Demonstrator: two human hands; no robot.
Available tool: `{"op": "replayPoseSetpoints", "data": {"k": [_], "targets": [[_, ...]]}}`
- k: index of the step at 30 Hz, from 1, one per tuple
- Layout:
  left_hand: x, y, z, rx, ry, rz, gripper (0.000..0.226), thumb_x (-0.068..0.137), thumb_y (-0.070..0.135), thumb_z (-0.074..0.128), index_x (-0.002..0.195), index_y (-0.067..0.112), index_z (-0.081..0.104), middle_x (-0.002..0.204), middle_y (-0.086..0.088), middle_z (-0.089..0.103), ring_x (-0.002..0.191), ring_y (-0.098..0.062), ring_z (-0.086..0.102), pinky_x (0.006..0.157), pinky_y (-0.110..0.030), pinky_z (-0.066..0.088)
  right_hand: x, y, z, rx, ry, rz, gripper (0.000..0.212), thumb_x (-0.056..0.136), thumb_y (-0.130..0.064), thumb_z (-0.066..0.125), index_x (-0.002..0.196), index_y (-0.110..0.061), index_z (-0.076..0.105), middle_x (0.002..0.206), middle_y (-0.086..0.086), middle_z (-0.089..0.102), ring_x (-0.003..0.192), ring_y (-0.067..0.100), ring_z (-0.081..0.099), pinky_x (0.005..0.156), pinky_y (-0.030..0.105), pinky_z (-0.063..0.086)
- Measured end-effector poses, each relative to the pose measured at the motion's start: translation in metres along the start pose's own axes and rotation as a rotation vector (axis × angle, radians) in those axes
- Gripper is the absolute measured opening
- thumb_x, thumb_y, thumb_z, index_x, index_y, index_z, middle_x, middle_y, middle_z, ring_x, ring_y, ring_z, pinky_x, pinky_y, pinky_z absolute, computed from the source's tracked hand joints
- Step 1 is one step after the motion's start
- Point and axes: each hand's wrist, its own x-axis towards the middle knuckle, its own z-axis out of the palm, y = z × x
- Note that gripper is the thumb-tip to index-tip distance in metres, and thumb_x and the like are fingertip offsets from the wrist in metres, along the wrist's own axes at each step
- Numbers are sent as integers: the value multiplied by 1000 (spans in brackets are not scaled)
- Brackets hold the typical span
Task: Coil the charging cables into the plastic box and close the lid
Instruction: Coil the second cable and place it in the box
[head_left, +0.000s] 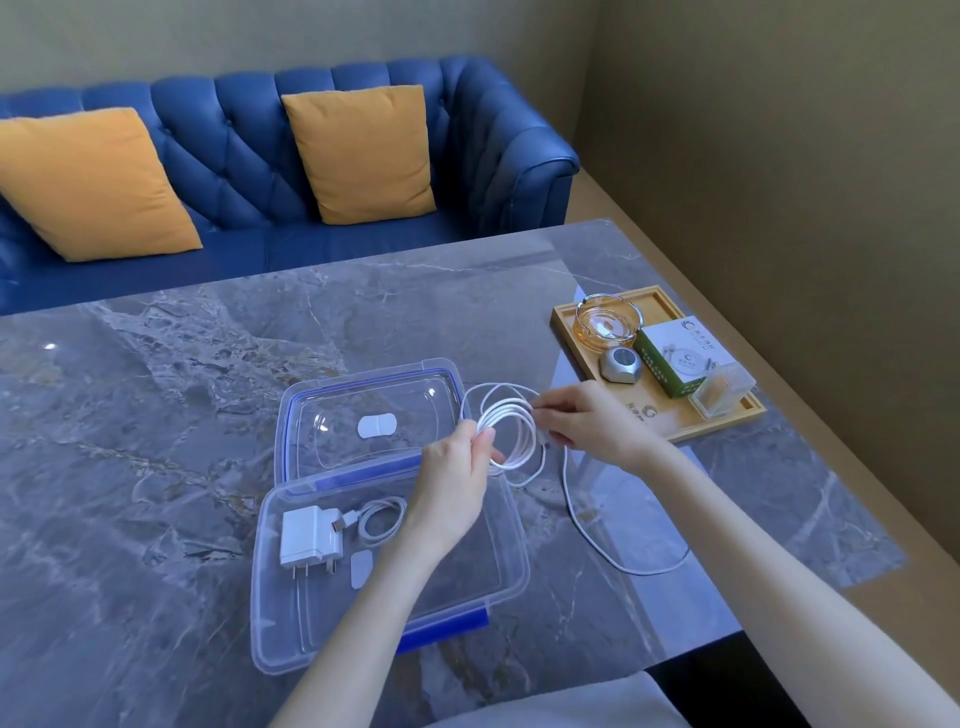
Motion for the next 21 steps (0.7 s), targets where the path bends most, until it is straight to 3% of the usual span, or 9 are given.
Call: {"op": "replayPoseSetpoints", "data": {"k": [3,5,8,10,12,16,18,21], "targets": [[-1,-3,2,63,-65,-3,32,97,22,36,78,2,52,82,-13,70,72,-32,55,67,-33,37,2,-3,-3,-145,186,-144,17,87,-16,60,86,-2,70,67,6,58,59,10,48,57,17,32],[-3,-3,6,77,-113,-29,33,97,24,37,70,7,47,68,-12,59,68,-31,46,61,-33,28,2,-14,-5,-151,229,-211,16,86,-18,63,85,-4,71,71,5,59,60,10,48,58,17,31],[0,-3,7,28,-100,-107,34,97,24,38,77,1,52,76,-19,62,73,-35,53,64,-36,34,-4,-28,0,160,46,-170,19,86,-18,62,80,-1,67,62,6,57,48,6,49,55,16,40],[5,-3,4,-53,-70,-162,33,96,22,38,78,-1,52,77,-24,63,74,-38,58,65,-36,41,-9,-29,8,480,-89,-95,15,89,-10,57,82,2,62,67,14,58,51,11,55,56,20,51],[7,-4,1,-168,-77,-201,35,96,23,39,83,-5,56,82,-29,66,75,-38,65,69,-43,53,-11,-23,14,590,-108,-78,10,91,-2,51,83,-1,59,71,15,63,55,11,63,58,20,56],[7,-7,2,-314,-96,-266,35,96,26,40,83,-2,57,85,-28,66,73,-37,69,62,-36,55,-9,-12,20,112,131,-187,19,83,1,58,80,-15,68,62,-3,65,54,4,62,55,7,43],[7,-3,3,-395,-82,-286,33,97,23,40,75,3,54,77,-21,64,72,-37,68,59,-33,53,-12,-13,26,22,221,-232,12,79,-3,63,80,-11,73,62,-1,65,57,3,60,57,5,40],[7,1,5,-483,-52,-274,30,97,21,39,75,7,52,76,-17,62,70,-33,66,64,-34,53,-14,-12,42,-41,405,-305,13,71,-14,65,70,-6,75,73,9,67,64,11,55,57,14,40]]}}
